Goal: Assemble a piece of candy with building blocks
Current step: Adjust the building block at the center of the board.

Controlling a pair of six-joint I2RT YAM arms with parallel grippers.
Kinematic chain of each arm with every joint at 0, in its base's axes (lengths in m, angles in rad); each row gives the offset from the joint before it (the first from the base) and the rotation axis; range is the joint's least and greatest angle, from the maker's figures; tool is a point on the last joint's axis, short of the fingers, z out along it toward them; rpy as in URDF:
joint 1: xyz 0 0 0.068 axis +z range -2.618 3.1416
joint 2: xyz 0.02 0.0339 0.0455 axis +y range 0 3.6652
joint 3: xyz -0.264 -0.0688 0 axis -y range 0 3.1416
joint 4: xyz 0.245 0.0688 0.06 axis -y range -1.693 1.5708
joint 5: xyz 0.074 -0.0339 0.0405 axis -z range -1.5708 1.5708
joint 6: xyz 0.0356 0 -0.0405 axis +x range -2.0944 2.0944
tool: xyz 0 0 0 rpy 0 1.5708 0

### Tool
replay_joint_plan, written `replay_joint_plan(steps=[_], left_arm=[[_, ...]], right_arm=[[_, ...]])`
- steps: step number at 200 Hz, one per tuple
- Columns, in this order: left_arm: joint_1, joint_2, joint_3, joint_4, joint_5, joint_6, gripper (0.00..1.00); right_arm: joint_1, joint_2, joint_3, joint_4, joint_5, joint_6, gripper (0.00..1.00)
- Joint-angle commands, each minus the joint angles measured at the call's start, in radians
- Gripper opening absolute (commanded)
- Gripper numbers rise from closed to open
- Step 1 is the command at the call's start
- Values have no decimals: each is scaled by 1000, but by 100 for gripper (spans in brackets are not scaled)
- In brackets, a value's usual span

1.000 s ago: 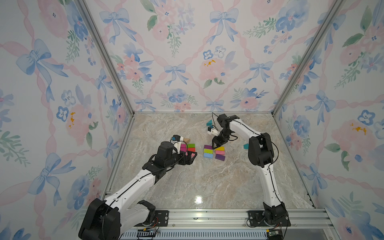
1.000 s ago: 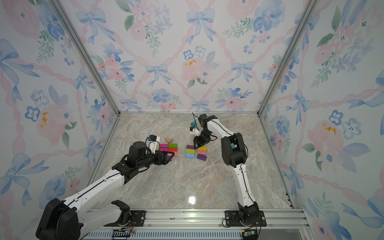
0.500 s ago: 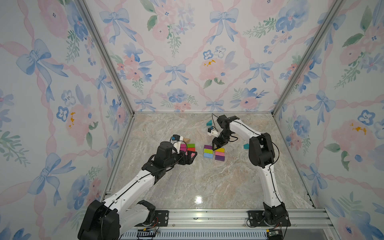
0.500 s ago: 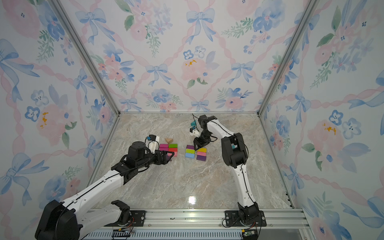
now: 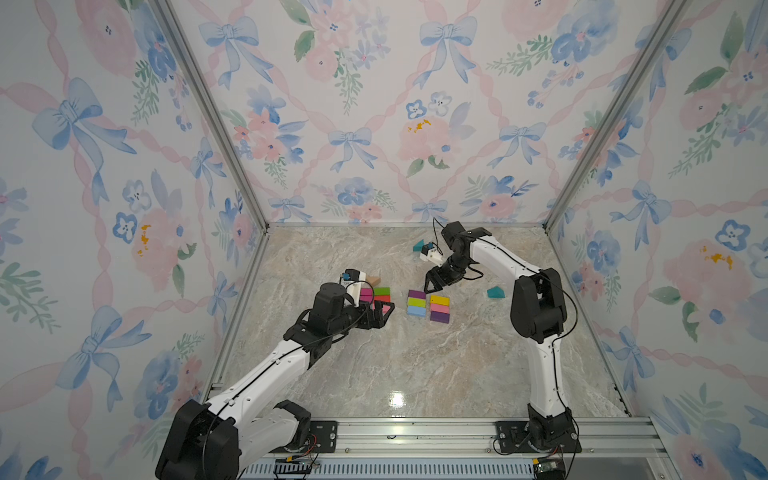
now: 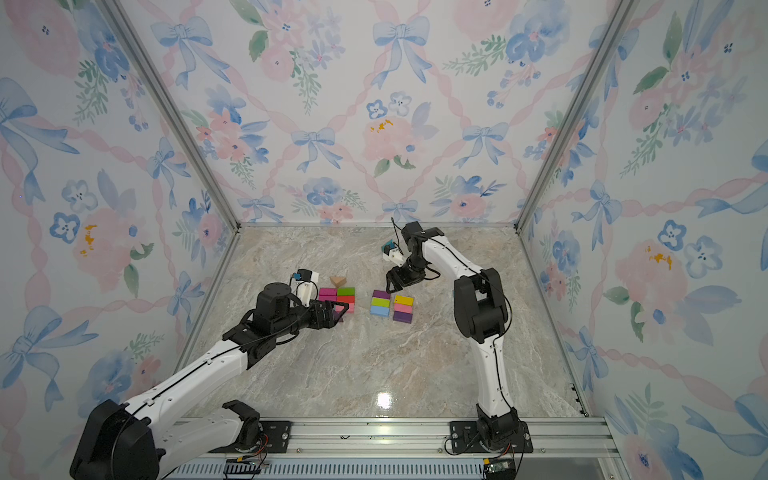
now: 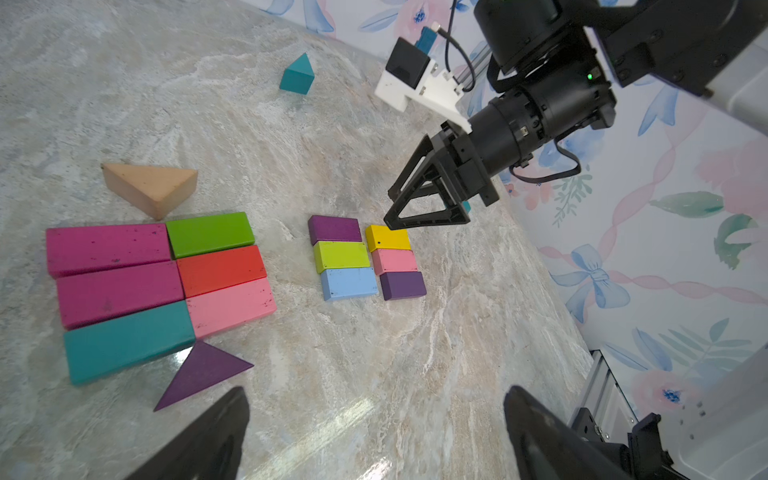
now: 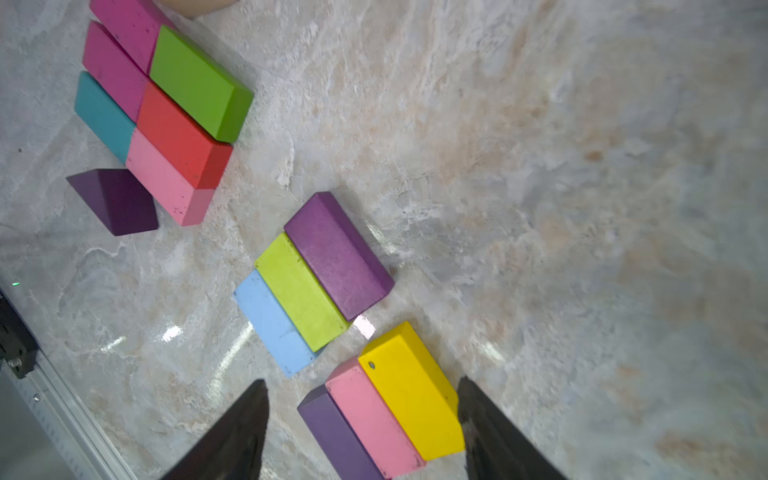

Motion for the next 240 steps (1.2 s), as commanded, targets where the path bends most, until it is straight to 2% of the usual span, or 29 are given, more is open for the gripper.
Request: replay_joint_plan(steps=[1,22,49,98,142,240], left_arm=[[-53,36,4,66,-55,-76,98],[-135,104,29,139,-165,-164,98],[-207,226,28,322,-279,-299,98],[-325,459,150,444,-483,-367,98],[-351,589,196,512,-634,-411,98],[-328,828,347,624,-681,-397,98]], right_arm=[[-75,-200,-176,195,-80,168,80],[-112,-401,-447,385,-95,290,86],[-129,-639,-742,544,-98,419,92],[-131,-913,-1037,657,-87,513,98],[-145,-1014,-1121,704,-76,519,99],[-201,-1018,-1132,722,-133,498,99]])
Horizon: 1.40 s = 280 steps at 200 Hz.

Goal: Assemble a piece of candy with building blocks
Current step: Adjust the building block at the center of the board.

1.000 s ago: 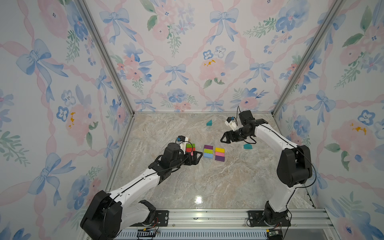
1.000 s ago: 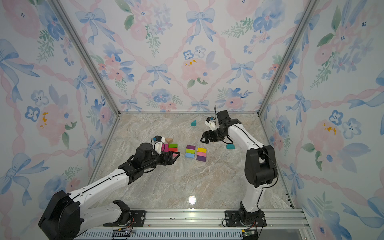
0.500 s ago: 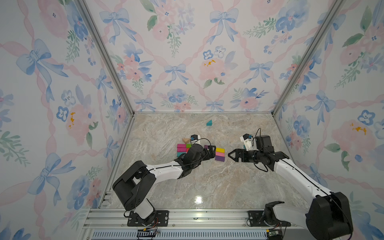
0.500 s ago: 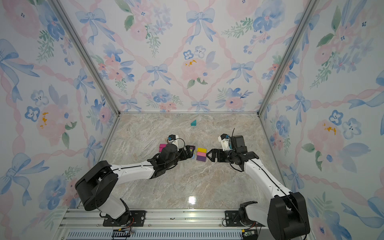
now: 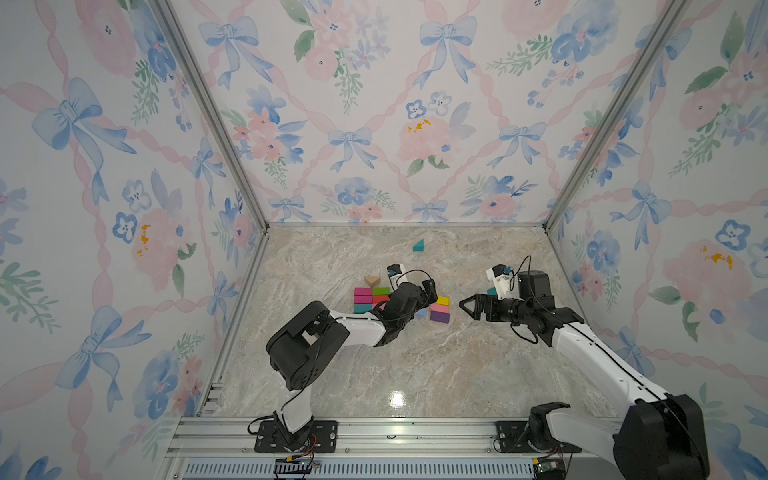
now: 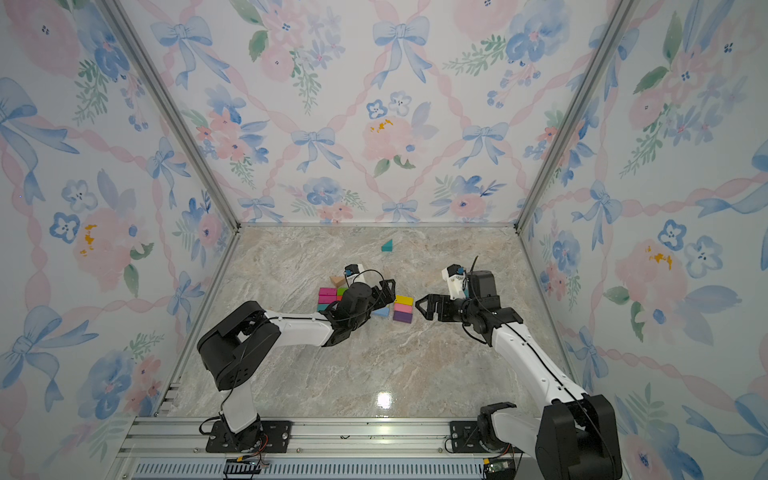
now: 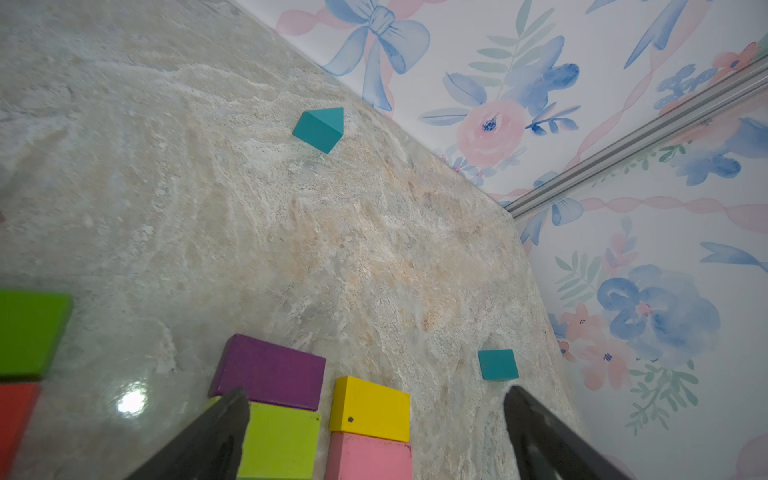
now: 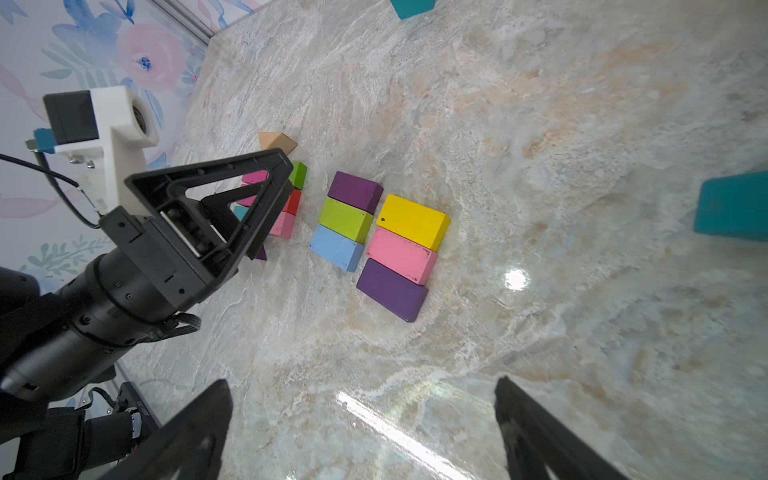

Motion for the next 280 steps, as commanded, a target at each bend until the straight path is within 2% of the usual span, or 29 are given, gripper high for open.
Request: replay_joint_plan(steps=[1,93,280], left_arm=[[14,43,28,48,-26,-7,98],[35,140,55,69,-57,-45,98],[34,229,29,189,-10,-65,98]], right_arm=[[-18,-14,-12,23,-33,-4,99],[-26,-33,-38,49,-59,-17,99],[-40,-25,23,43,-83,0,99]])
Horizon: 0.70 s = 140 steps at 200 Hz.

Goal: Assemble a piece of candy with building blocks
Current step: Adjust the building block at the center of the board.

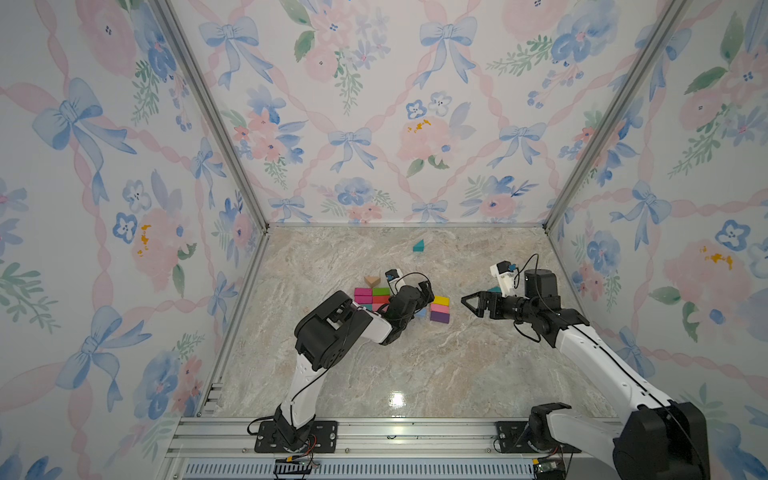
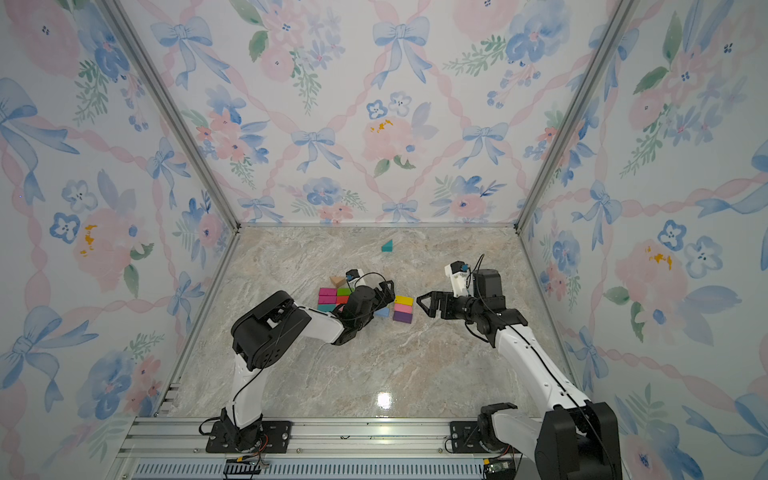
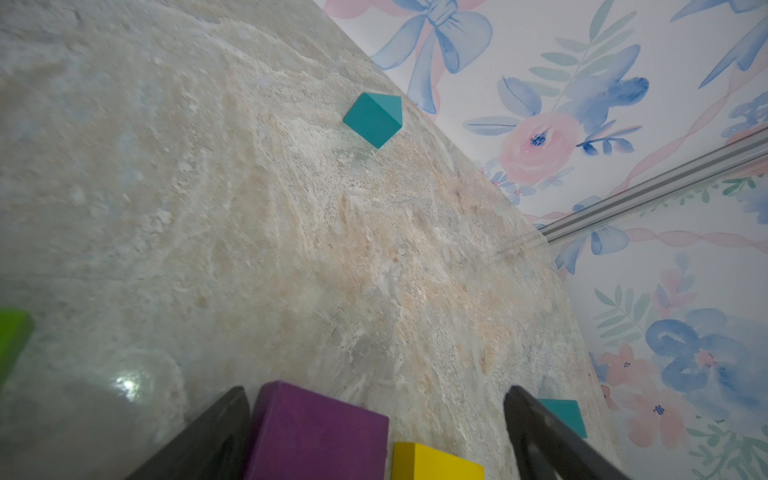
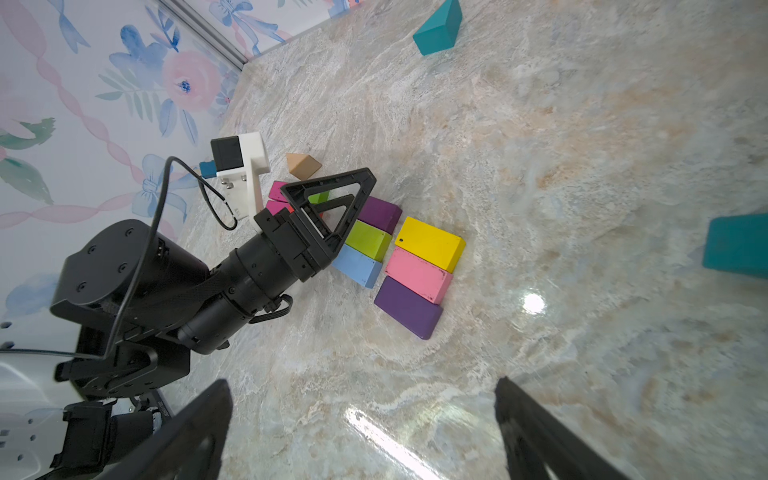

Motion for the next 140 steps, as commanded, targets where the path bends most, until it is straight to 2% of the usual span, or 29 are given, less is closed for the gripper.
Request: replay_joint_plan(steps=[1,140], left_arm=[[-2,15,-14,26,5,-12,98],[-22,18,-29,45,31,12,98]], right_arm=[[-11,-1,20,10,-17,3,99],[-35,1,20,-3,-24,-12,99]])
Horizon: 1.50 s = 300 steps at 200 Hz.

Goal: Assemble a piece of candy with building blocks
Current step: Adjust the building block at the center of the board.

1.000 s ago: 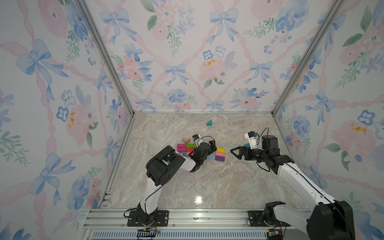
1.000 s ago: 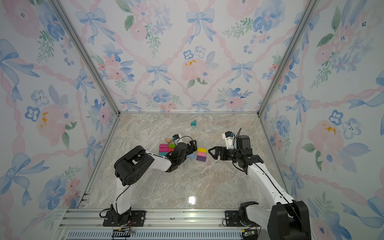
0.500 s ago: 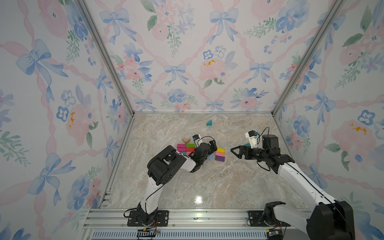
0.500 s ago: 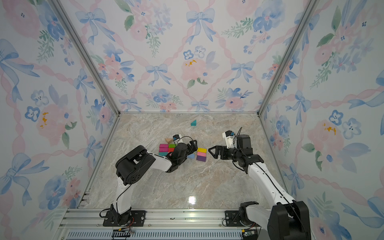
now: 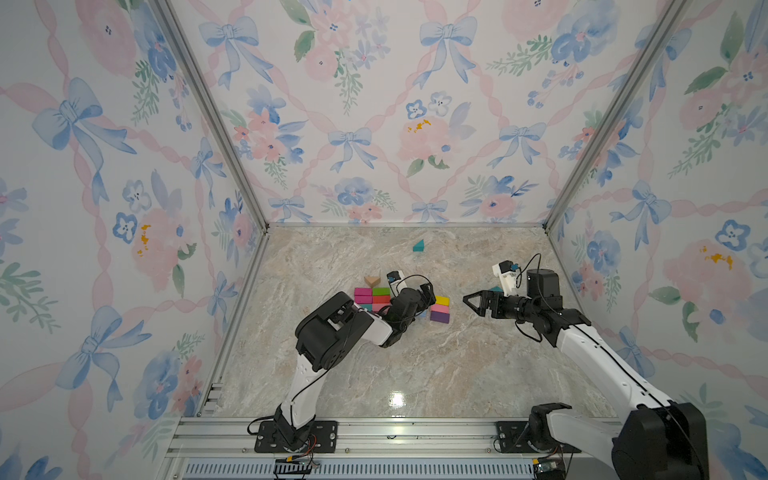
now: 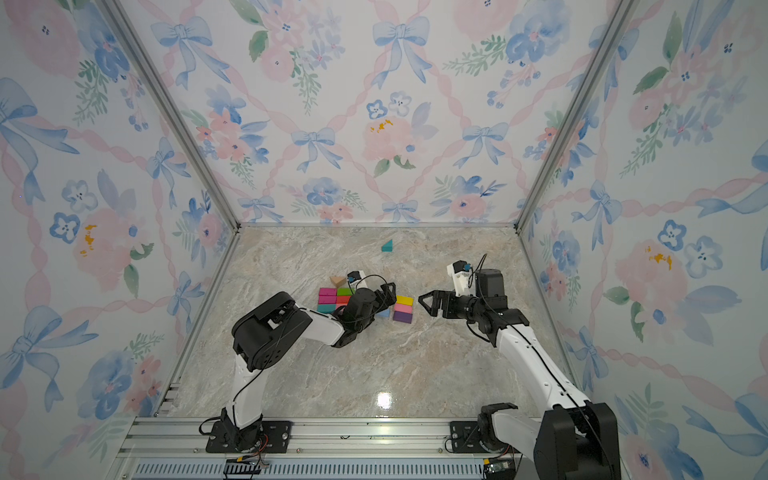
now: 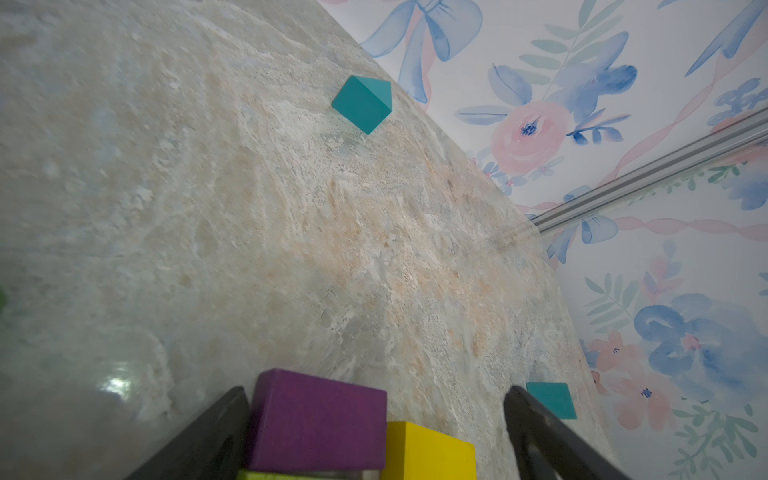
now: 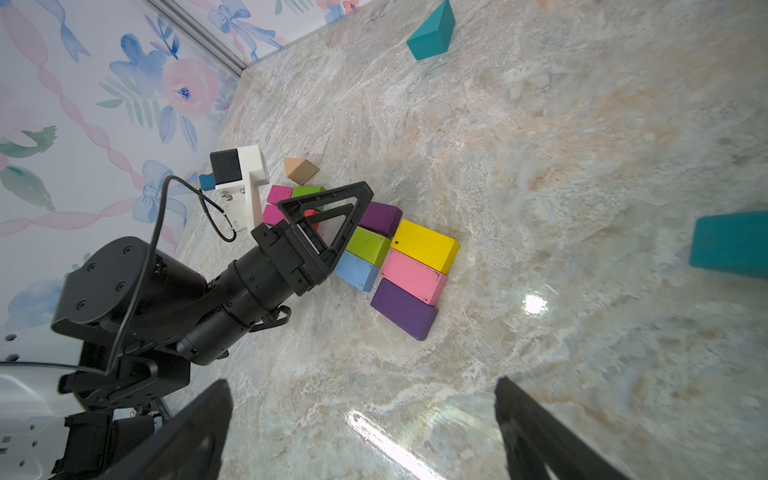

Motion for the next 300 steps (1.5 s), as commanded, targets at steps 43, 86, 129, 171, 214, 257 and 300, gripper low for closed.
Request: replay_joint_plan(steps=[43,86,129,171,214,257,300], left_arm=[[-9,28,-1,19,19,15,98],[-15,29,9,18,20,15,98],[-24,30,-1,18,4,-11,98],[-30,30,4,19,-4,-25,98],[-29,20,3,18,-10,-12,98],[-29,32,15,18,6,-14,98],[-36,35,17,18,3,-22,98]], right_arm=[[-27,-5,9,-10,-16,-19,99],[-34,-1,8,-4,-20,-20,99],[-36,1,7,-5,-24,-20,99],[-37,-4,8,-7,-24,-20,99],[-40,-4,6,-6,-24,-22,99],[-46,-9,-3,-8,-24,-22,99],[-50,-15,-2,-16,-23,-24,99]])
